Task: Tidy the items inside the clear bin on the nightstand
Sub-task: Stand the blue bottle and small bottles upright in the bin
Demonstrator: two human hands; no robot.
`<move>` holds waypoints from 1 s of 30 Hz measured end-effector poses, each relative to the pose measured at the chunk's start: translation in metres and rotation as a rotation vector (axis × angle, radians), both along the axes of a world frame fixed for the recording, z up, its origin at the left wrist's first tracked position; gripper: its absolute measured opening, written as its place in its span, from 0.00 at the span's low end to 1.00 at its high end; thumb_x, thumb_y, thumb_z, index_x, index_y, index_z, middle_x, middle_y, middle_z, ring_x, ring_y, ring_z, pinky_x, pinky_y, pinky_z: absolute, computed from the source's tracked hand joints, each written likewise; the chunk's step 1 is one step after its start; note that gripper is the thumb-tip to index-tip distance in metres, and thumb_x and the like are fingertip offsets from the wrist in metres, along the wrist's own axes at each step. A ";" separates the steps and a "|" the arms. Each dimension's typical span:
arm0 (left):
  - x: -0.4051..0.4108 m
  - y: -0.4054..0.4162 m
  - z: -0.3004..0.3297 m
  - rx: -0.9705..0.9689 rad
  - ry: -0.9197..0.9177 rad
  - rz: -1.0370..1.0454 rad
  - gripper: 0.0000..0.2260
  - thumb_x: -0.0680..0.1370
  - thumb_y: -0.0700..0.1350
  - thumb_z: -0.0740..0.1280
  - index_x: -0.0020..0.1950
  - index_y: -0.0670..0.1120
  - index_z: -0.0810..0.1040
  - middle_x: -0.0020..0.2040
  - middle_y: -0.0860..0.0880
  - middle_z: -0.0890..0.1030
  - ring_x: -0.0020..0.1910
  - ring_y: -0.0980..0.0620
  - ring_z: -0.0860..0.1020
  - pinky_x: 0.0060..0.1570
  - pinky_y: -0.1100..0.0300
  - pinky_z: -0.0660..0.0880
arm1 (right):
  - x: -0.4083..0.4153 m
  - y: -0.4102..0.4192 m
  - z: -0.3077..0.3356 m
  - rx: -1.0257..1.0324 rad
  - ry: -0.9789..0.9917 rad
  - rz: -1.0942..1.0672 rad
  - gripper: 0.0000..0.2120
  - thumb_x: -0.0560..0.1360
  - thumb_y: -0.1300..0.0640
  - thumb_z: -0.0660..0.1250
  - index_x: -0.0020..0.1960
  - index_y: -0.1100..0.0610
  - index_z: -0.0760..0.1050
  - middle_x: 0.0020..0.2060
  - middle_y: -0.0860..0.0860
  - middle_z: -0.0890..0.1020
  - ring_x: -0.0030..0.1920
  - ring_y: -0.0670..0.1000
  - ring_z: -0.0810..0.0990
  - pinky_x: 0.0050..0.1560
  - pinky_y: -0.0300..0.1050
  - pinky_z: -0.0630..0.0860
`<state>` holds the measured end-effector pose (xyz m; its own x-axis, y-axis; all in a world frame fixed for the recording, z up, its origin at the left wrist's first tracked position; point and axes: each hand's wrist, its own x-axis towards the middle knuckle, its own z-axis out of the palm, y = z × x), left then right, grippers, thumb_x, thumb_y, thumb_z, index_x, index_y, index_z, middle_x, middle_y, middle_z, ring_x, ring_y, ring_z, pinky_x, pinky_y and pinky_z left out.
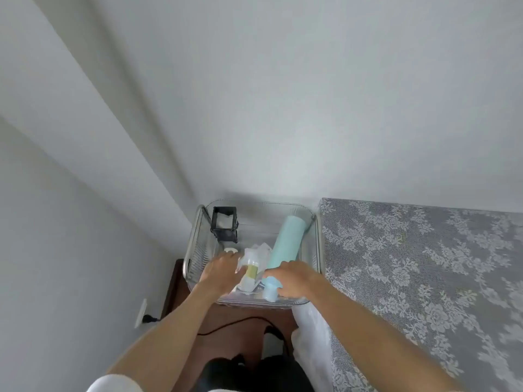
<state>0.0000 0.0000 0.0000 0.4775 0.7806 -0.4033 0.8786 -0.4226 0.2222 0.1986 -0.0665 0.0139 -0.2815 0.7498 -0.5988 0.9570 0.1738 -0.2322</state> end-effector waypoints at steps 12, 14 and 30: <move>0.056 0.029 -0.060 -0.084 0.123 0.202 0.23 0.81 0.59 0.58 0.67 0.43 0.73 0.56 0.43 0.82 0.55 0.42 0.80 0.51 0.50 0.75 | -0.003 0.005 -0.055 -0.055 -0.012 0.040 0.25 0.75 0.67 0.66 0.69 0.50 0.71 0.55 0.58 0.80 0.52 0.61 0.81 0.47 0.51 0.75; 0.057 0.038 -0.068 -0.093 0.144 0.214 0.23 0.81 0.59 0.58 0.66 0.43 0.74 0.56 0.43 0.82 0.55 0.42 0.80 0.50 0.50 0.75 | -0.006 0.008 -0.060 -0.062 -0.051 0.071 0.24 0.75 0.68 0.66 0.68 0.52 0.71 0.53 0.58 0.80 0.53 0.62 0.81 0.50 0.52 0.78; 0.059 0.057 -0.098 -0.294 0.074 0.431 0.31 0.73 0.63 0.70 0.62 0.37 0.76 0.51 0.42 0.82 0.47 0.43 0.82 0.41 0.53 0.79 | -0.024 0.016 -0.073 0.069 -0.197 0.219 0.26 0.78 0.68 0.64 0.74 0.55 0.64 0.47 0.58 0.83 0.47 0.60 0.83 0.40 0.52 0.74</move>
<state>0.0594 0.0569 -0.0978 0.1007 0.7484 -0.6555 0.9767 0.0512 0.2084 0.1745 -0.0506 -0.0594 -0.3243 0.7250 -0.6077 0.9205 0.3898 -0.0263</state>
